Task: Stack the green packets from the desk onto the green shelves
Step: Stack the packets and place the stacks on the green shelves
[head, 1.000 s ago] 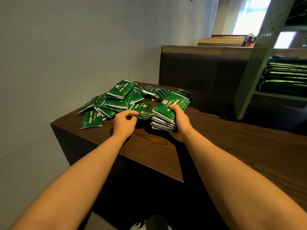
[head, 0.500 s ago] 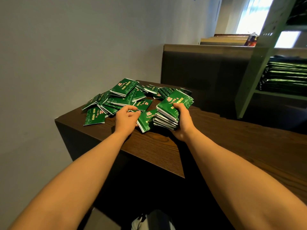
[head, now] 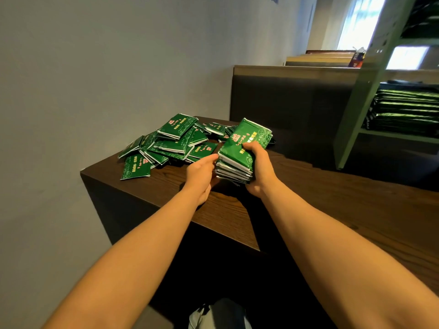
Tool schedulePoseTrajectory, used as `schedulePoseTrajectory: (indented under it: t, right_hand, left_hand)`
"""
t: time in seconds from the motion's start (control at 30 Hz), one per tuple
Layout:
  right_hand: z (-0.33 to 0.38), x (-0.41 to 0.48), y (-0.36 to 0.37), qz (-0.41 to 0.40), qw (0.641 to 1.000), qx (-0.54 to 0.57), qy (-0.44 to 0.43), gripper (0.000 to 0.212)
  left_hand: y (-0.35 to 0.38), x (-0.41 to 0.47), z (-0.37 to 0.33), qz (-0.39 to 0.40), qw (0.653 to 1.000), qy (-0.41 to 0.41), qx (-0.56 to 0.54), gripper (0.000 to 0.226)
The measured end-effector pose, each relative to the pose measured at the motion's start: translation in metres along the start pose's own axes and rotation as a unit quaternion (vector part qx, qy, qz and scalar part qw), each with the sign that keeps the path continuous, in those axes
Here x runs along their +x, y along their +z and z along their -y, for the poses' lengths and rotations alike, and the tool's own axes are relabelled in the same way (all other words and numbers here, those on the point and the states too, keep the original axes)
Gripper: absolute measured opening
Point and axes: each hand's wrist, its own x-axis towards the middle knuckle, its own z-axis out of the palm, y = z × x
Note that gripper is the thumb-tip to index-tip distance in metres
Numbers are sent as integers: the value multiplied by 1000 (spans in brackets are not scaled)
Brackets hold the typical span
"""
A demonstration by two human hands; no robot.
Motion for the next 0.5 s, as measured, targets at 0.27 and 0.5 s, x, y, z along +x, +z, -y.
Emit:
schedulePoseTrajectory:
  t: [0.27,0.5]
  right_hand:
    - [-8,-3,-14,-14,999,-37,5,86]
    - [-9,-7,-10,-33,994,-97,-26,77]
  left_hand:
    - [2,-5,1,87,994,13,67,31]
    - [4,-12,-4,128,990,-2,52,20]
